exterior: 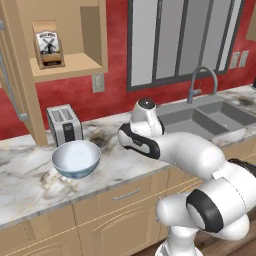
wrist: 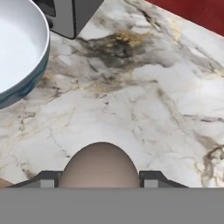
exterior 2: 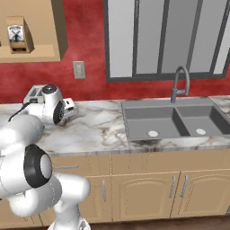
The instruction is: Pick the egg and butter from the fridge and place them by the bowl for mixing.
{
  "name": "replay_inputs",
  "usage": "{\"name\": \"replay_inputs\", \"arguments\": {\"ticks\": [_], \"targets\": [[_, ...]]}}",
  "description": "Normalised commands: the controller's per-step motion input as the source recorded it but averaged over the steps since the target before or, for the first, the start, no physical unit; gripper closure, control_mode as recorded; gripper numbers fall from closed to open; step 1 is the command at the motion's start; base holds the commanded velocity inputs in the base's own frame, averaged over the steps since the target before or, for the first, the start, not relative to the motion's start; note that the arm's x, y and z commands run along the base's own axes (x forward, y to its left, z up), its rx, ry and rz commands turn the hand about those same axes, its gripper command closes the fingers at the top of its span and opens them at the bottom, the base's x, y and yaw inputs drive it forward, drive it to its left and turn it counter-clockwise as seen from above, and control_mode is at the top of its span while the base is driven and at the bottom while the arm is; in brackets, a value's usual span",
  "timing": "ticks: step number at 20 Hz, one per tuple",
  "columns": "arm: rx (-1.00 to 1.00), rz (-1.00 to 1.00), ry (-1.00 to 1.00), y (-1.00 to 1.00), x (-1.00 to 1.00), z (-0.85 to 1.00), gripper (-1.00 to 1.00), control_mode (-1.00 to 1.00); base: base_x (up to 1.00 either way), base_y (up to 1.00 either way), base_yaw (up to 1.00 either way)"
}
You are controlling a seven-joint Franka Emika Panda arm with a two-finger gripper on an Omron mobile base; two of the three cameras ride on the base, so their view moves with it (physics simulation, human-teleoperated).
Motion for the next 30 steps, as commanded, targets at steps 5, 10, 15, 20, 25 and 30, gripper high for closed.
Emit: {"name": "replay_inputs", "arguments": {"ticks": [5,10,15,20,25,30], "targets": [[0.0,0.0,0.01,0.22,0.18,-0.17,1.0,-1.0,0.0,0.0,0.0],[0.0,0.0,0.0,0.02,0.0,-0.12,1.0,-1.0,0.0,0.0,0.0],[0.0,0.0,0.03,0.14,0.04,-0.41,1.0,-1.0,0.0,0.0,0.0],[0.0,0.0,0.0,0.13,0.12,-0.39,1.0,-1.0,0.0,0.0,0.0],[0.0,0.0,0.0,0.01,0.2,-0.12,1.0,-1.0,0.0,0.0,0.0],[0.0,0.0,0.0,0.01,0.16,-0.14,1.0,-1.0,0.0,0.0,0.0]]}}
